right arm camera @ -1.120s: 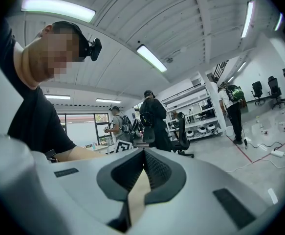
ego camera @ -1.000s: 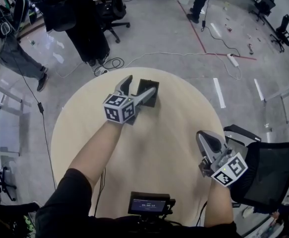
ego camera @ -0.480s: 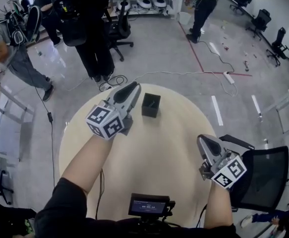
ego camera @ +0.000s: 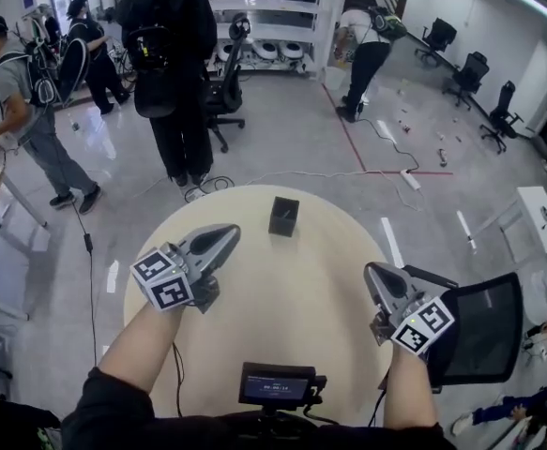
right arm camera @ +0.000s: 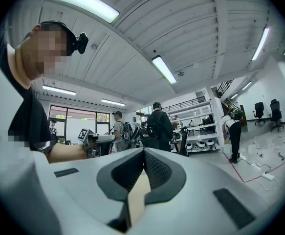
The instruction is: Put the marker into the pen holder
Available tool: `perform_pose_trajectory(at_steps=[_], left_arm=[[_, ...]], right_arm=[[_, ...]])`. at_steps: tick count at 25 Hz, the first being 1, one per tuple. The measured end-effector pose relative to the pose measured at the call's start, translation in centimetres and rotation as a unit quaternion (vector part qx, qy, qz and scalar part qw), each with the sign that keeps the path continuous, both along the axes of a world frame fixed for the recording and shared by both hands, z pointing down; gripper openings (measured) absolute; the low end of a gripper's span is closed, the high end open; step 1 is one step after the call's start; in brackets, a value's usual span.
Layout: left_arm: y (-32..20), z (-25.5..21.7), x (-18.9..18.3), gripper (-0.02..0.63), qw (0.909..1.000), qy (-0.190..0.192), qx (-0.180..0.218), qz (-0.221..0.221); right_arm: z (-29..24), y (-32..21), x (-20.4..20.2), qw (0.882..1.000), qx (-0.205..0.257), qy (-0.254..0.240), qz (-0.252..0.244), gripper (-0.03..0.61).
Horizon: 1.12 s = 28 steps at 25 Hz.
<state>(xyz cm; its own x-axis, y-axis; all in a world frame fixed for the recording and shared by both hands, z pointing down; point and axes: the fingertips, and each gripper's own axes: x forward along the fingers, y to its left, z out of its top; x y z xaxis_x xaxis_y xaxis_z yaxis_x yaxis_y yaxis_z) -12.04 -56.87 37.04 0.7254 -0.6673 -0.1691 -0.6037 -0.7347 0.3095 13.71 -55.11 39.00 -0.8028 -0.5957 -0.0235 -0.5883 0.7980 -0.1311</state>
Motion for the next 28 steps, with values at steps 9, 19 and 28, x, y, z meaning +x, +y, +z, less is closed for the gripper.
perform_pose_trajectory(at_steps=[9,19,28], left_arm=[[12.5,-3.5,-3.4,-0.005,1.0000,0.004,0.005,0.003],[25.4,-5.8,2.0,-0.005,0.9952,-0.011,-0.007,-0.097],[31.3,-4.9,4.5,-0.005,0.9946,0.013,-0.023,-0.100]], right_arm=[[-5.2,8.8,-2.1,1.000,0.024,-0.011,0.016,0.005],[-8.1,17.5,3.6,0.998,0.031,-0.012,-0.059,0.003],[-7.4,21.3,6.1,0.998,0.003,-0.010,-0.054,0.005]])
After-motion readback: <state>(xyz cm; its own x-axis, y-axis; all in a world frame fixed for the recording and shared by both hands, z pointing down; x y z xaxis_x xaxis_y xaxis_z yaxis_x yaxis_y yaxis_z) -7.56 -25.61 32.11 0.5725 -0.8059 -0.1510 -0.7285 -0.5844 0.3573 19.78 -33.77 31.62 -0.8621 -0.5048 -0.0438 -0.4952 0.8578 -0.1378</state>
